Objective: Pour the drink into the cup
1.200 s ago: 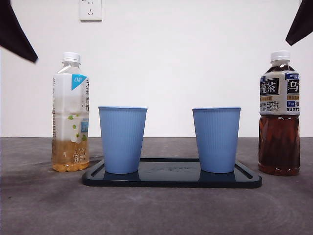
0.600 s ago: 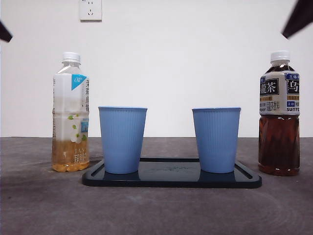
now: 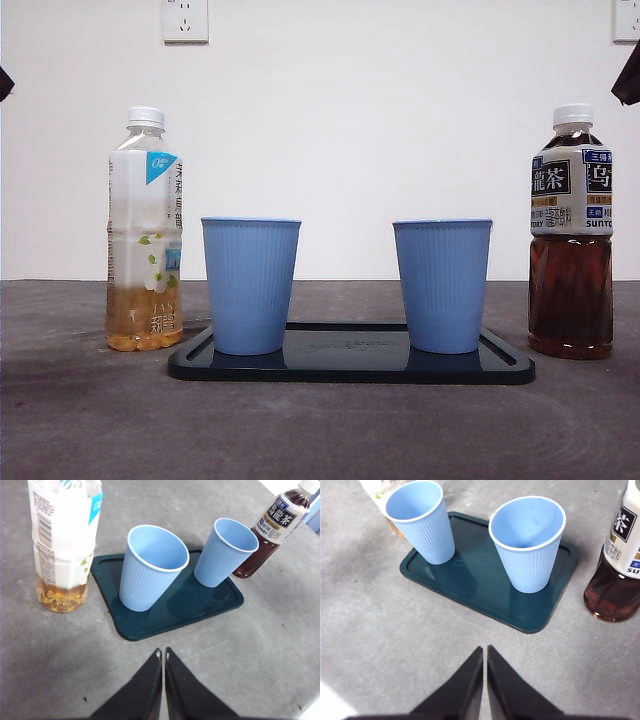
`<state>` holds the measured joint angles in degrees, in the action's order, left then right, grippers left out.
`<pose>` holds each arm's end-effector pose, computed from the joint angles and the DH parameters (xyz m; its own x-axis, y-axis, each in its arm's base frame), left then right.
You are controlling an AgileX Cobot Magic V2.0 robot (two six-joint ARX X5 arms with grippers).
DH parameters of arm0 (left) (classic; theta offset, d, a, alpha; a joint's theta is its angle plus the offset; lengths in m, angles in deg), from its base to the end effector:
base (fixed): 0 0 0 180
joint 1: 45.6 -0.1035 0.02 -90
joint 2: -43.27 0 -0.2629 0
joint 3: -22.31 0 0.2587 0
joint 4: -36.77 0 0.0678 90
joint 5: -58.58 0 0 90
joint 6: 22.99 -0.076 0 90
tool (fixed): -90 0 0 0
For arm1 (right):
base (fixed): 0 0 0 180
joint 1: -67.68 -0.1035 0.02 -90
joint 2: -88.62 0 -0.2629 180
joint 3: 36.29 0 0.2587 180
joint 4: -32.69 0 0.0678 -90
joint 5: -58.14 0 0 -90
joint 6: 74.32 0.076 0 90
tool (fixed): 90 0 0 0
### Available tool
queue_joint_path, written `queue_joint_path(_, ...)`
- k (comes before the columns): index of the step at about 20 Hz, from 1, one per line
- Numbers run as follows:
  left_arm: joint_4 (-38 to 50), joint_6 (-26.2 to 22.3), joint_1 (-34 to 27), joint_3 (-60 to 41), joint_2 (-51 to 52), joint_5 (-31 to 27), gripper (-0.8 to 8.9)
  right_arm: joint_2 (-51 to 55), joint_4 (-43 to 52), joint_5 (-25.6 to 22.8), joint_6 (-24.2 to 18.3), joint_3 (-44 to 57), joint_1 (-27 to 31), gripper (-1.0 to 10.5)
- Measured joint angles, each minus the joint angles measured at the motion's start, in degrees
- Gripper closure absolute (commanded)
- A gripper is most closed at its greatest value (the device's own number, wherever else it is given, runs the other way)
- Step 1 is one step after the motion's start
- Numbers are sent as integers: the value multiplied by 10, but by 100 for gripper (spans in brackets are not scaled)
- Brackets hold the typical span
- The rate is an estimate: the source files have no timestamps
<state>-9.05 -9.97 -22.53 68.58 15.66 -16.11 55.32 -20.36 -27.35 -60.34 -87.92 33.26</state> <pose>0.1372 -0.0803 0.2437 0.6861 -0.5792 -0.4403 0.4842 0.8152 -0.3179 0.1318 0.0975 0.2474 0.6315 0.5280 -0.5678 -0.4850 0.8403 0.2420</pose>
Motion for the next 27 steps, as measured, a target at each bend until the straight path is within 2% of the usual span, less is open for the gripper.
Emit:
queue_joint_path(6,-2,-9,-1,0,11,-3,806,0,0,0,0,0,0,938)
queue_joint_path(9,25,-98,-44,0,59,-6,806,0,0,0,0,0,0,938)
queue_joint_path(11,70,-162,-100,-1,99,-18,806,0,0,0,0,0,0,938)
queue_joint_path(14,110,-208,-179,-30,147,-71,806,0,0,0,0,0,0,938)
queue_joint_path(18,153,-218,-227,-126,214,-106,806,0,0,0,0,0,0,938)
queue_joint_path(22,176,-220,-233,-222,260,-106,806,0,0,0,0,0,0,938)
queue_joint_path(27,176,-221,-233,-275,273,-106,806,0,0,0,0,0,0,938)
